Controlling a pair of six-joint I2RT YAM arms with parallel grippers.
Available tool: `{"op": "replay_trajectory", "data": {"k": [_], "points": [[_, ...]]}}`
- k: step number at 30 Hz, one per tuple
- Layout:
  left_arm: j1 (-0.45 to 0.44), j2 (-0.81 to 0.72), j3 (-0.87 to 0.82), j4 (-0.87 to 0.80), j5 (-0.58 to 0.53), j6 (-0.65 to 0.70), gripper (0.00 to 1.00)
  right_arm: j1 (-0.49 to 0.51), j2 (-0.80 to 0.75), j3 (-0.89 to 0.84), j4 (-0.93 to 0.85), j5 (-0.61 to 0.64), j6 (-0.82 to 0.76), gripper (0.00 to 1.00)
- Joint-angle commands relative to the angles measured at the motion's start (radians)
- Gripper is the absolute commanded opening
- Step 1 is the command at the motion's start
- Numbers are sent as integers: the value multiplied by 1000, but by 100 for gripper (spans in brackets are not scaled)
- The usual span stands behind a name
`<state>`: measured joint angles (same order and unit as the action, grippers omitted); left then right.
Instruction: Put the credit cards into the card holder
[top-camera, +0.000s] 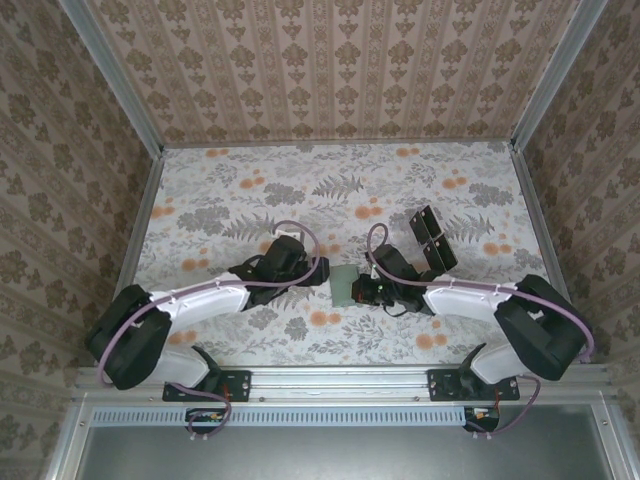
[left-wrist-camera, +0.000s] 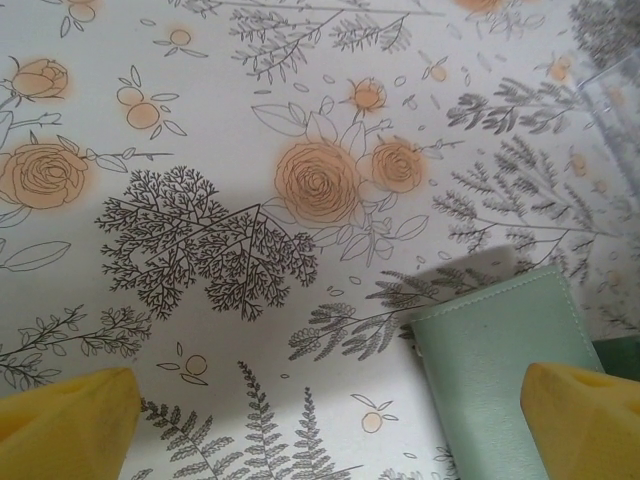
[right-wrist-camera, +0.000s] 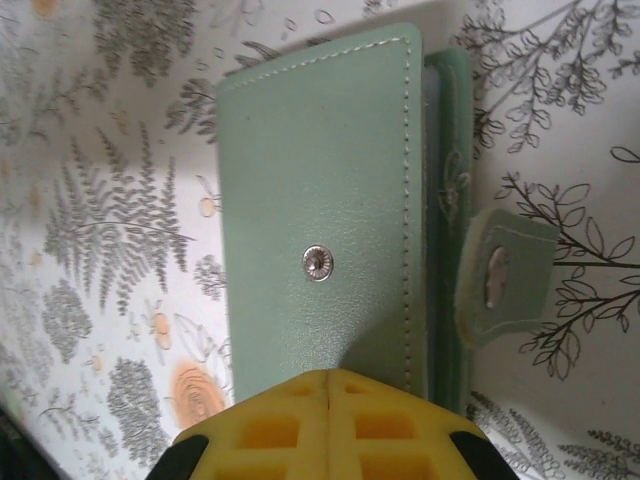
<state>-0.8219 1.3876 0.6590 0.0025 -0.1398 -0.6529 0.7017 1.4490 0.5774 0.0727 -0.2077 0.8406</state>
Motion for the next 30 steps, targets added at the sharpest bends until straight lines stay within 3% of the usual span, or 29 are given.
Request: {"op": "replay_trajectory", "data": {"k": [1, 17, 30], "points": [[8, 34, 45, -39, -11, 57, 100, 5, 35, 22, 37, 5, -12, 0], [-4, 128, 90, -29, 0, 100, 100, 5, 89, 18, 68, 1, -9, 0], [-32, 176, 90, 71, 31, 125, 100, 5, 90, 13, 76, 0, -5, 0]]}}
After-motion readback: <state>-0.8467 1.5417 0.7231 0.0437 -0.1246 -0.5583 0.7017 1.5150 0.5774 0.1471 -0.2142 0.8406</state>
